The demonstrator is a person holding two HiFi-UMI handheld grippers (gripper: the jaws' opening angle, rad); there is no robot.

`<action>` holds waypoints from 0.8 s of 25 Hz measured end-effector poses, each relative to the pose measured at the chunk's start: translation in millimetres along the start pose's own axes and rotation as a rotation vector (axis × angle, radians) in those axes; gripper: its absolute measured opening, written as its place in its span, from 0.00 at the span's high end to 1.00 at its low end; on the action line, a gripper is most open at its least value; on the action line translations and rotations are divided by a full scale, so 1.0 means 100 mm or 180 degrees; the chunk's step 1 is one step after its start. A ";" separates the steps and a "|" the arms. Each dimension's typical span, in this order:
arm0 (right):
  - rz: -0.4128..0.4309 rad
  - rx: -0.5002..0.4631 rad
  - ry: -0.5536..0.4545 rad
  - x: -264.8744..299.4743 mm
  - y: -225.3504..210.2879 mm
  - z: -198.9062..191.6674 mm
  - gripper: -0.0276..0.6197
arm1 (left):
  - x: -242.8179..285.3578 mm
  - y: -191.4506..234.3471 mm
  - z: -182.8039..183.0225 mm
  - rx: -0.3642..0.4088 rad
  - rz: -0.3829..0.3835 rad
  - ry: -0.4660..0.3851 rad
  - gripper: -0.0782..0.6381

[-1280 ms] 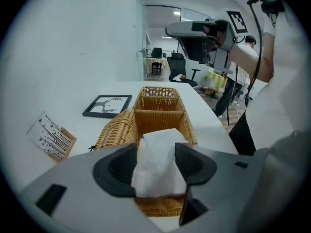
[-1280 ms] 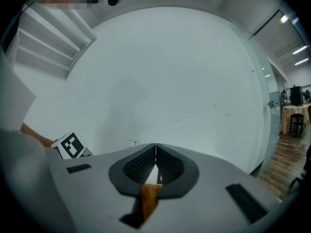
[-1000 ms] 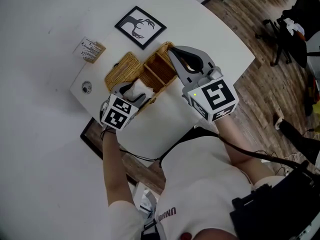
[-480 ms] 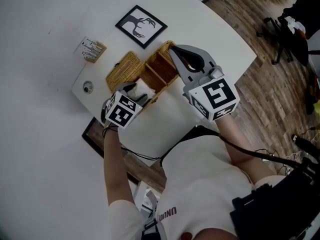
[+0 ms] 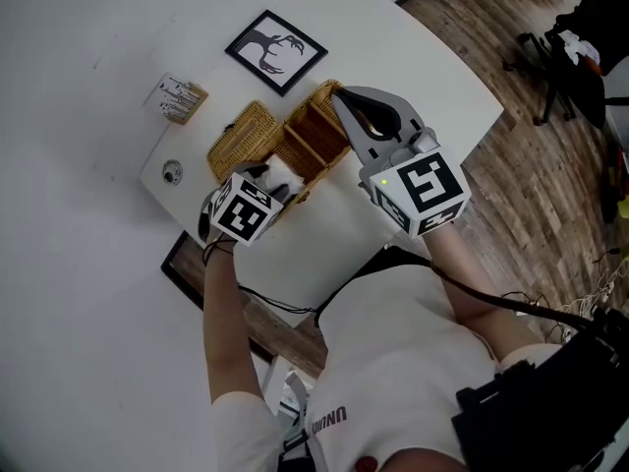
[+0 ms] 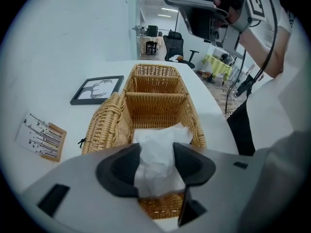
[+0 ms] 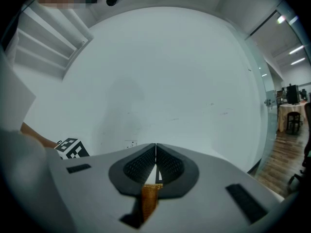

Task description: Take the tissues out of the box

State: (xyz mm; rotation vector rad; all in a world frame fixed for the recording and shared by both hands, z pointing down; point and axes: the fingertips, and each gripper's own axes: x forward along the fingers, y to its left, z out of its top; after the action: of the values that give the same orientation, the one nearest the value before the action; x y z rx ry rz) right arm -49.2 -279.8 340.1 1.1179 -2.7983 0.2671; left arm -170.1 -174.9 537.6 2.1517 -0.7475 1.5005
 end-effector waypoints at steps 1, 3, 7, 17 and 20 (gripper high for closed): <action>0.0003 -0.0002 -0.0001 0.00 0.00 0.00 0.93 | 0.00 0.00 0.00 0.0005 0.0003 0.0012 0.57; 0.0005 -0.0003 0.0000 0.01 0.01 0.00 0.93 | 0.01 0.01 0.00 0.0007 0.0011 0.0035 0.59; 0.0003 0.0000 -0.0001 0.02 0.01 0.01 0.93 | 0.01 0.01 -0.01 0.0015 0.0025 0.0070 0.63; 0.0005 0.0058 -0.0022 0.02 0.03 -0.01 0.93 | 0.01 -0.02 0.01 0.0122 0.0069 0.0086 0.71; 0.0004 0.0065 -0.0028 0.02 0.03 -0.01 0.93 | 0.02 -0.02 0.01 0.0111 0.0077 0.0091 0.73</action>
State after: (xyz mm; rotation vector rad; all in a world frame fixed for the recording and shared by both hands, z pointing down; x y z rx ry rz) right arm -53.2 -278.9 340.8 1.1243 -2.8105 0.2921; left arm -167.1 -174.3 538.8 2.1493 -0.7454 1.5642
